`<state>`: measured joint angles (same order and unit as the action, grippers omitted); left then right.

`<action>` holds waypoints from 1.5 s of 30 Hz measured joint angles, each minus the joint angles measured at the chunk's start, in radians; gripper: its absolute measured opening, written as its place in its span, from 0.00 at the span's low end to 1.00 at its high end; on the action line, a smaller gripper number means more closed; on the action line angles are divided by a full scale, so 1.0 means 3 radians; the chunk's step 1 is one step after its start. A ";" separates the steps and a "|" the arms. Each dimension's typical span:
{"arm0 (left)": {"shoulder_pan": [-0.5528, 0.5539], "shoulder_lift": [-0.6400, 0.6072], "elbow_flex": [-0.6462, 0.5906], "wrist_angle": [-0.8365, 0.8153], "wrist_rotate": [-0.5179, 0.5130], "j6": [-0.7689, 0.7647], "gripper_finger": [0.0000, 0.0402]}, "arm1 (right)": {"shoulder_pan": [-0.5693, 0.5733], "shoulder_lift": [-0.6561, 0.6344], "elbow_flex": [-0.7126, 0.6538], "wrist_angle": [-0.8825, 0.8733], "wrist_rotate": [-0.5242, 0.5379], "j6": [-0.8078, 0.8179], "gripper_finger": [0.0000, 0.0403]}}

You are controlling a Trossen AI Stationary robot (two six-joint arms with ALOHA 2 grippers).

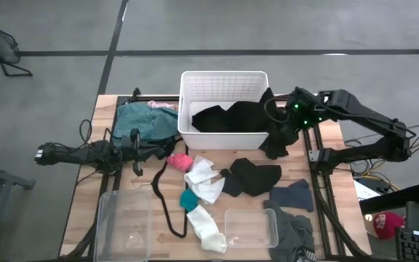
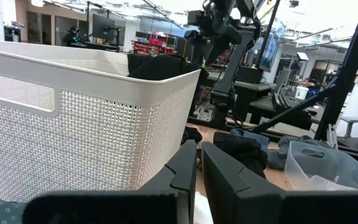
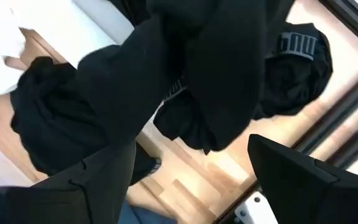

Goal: Pick & Place Cloths
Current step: Put the black shirt into the laundry bin

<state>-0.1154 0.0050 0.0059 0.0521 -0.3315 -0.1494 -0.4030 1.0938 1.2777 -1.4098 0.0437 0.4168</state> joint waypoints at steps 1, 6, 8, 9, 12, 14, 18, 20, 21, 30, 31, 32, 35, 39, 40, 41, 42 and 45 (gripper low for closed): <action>-0.0001 0.0001 0.0000 0.0000 -0.0001 -0.0001 0.08 | 0.0004 -0.0018 -0.0058 0.0042 0.0003 -0.0040 0.77; -0.0001 0.0000 0.0000 0.0000 0.0000 0.0000 0.08 | 0.0004 -0.0082 -0.0312 0.0238 0.0245 -0.0205 0.74; -0.0001 0.0000 0.0000 -0.0001 -0.0001 0.0000 0.08 | 0.0003 -0.0099 -0.0399 0.0313 0.0302 -0.0261 0.73; 0.0000 0.0001 0.0000 0.0000 -0.0001 -0.0001 0.08 | 0.0004 -0.0104 -0.0448 0.0380 0.0305 -0.0282 0.72; 0.0000 0.0001 0.0000 0.0000 0.0000 0.0000 0.08 | 0.0005 -0.0105 -0.0599 0.0695 0.0285 -0.0319 0.70; 0.0000 0.0001 0.0000 -0.0001 0.0000 0.0000 0.08 | 0.0005 -0.0099 -0.0692 0.0856 0.0282 -0.0333 0.68; -0.0001 0.0000 0.0000 -0.0001 0.0000 -0.0001 0.08 | 0.0003 -0.0038 -0.0807 0.0969 0.0302 -0.0328 0.61; 0.0000 0.0001 0.0000 0.0000 -0.0001 -0.0001 0.08 | 0.0004 -0.0034 -0.0852 0.0972 0.0314 -0.0327 0.54; 0.0000 0.0000 0.0000 -0.0001 0.0000 0.0000 0.08 | 0.0004 -0.0038 -0.0872 0.0971 0.0318 -0.0325 0.49; 0.0000 0.0000 0.0000 -0.0001 -0.0001 0.0000 0.08 | 0.0004 -0.0069 -0.0727 0.0948 0.0389 -0.0244 0.05; -0.0001 0.0001 0.0000 -0.0001 0.0000 -0.0001 0.08 | 0.0004 -0.0069 -0.0657 0.0944 0.0389 -0.0241 0.04; -0.0001 0.0000 0.0000 0.0000 0.0000 0.0000 0.08 | 0.0004 -0.0069 -0.0575 0.0938 0.0389 -0.0241 0.04; 0.0000 0.0000 0.0000 -0.0001 -0.0001 -0.0001 0.08 | 0.0004 -0.0065 -0.0283 0.0853 0.0389 -0.0244 0.03; 0.0000 0.0000 0.0000 0.0000 0.0001 -0.0001 0.08 | 0.0004 -0.0059 0.0152 0.0855 0.0388 -0.0251 0.03; 0.0000 0.0000 0.0000 -0.0001 -0.0001 0.0000 0.08 | 0.0004 -0.0047 0.0260 0.0889 0.0388 -0.0251 0.03; -0.0001 0.0001 0.0000 -0.0001 0.0000 -0.0001 0.08 | 0.0004 -0.0034 0.0359 0.0945 0.0389 -0.0251 0.03; 0.0000 0.0000 0.0000 0.0000 -0.0001 0.0000 0.08 | 0.0004 -0.0013 0.0456 0.1007 0.0388 -0.0251 0.03; 0.0000 0.0001 0.0000 -0.0001 -0.0001 -0.0001 0.08 | 0.0004 0.0075 0.0721 0.1254 0.0384 -0.0251 0.03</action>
<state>-0.1154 0.0051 0.0059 0.0517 -0.3317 -0.1497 -0.4019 1.1162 1.4940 -1.0335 0.1589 0.3415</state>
